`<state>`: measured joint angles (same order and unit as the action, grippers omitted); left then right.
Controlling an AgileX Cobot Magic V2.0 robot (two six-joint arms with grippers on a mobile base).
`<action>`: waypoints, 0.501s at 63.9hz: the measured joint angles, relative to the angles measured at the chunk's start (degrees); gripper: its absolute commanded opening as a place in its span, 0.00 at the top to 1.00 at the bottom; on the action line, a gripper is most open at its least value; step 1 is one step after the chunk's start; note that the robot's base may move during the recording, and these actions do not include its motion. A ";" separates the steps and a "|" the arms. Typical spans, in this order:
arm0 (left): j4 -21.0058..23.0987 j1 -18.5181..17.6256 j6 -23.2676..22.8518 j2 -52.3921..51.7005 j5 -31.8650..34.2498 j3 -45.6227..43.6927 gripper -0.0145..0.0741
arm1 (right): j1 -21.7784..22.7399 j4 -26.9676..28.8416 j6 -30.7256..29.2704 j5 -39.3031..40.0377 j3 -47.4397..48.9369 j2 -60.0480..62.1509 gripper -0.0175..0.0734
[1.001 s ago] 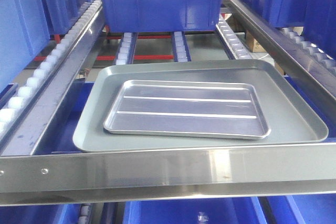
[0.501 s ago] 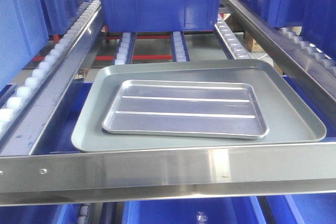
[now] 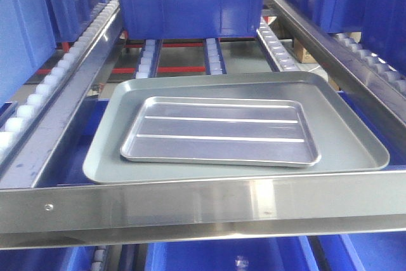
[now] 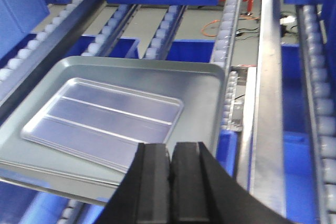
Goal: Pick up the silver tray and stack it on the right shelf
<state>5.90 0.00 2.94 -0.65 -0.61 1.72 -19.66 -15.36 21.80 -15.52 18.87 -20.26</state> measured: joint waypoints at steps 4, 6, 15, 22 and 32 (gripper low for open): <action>0.00 0.00 -0.01 0.00 0.00 0.00 0.94 | 2.12 2.08 -3.32 0.23 -0.14 0.55 0.75; 0.00 0.00 -0.01 0.00 0.00 0.00 0.94 | 3.48 3.73 -5.55 0.47 -0.43 1.01 0.75; 0.00 0.00 -0.01 0.00 0.00 0.00 0.94 | 9.79 11.54 -14.62 1.96 -4.48 4.83 0.75; 0.00 0.00 -0.01 0.00 0.00 0.00 0.94 | 14.01 14.08 -17.88 4.63 -9.99 9.65 0.75; 0.00 0.00 -0.01 0.00 0.00 0.00 0.94 | 18.20 14.85 -18.59 9.50 -17.38 18.54 0.75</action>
<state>5.90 0.00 2.93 -0.65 -0.61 1.72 -1.46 -0.51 3.21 -6.02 1.49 -1.71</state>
